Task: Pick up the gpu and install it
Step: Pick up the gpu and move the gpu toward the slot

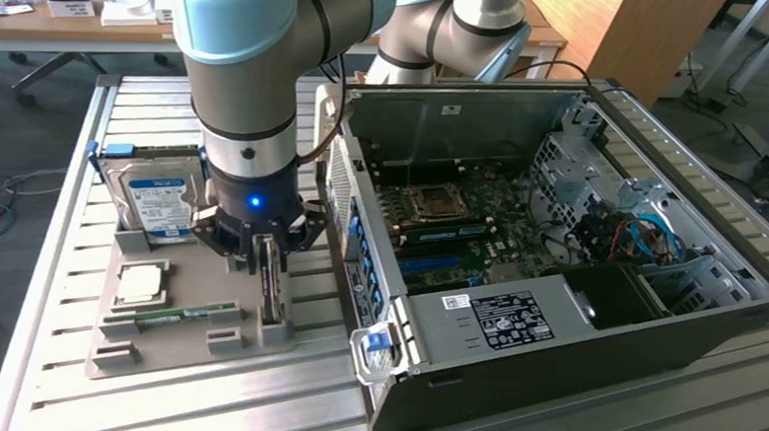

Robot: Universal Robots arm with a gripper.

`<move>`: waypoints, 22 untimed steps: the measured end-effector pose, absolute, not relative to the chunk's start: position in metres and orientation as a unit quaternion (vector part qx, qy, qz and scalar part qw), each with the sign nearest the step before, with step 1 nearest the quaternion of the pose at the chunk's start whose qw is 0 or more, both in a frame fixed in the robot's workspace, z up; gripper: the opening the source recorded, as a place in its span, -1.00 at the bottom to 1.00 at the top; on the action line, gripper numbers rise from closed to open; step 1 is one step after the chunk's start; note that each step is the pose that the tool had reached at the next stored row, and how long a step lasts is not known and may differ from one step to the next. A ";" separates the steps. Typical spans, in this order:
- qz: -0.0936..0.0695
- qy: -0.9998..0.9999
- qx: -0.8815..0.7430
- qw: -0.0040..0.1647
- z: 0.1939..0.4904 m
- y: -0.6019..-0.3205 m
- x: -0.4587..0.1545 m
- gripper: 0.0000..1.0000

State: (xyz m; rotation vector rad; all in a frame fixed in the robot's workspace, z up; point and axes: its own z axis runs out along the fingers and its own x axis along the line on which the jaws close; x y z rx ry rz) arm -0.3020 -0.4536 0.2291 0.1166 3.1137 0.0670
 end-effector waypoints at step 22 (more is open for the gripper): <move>0.022 0.999 0.037 0.012 0.229 -0.454 -0.302 -0.47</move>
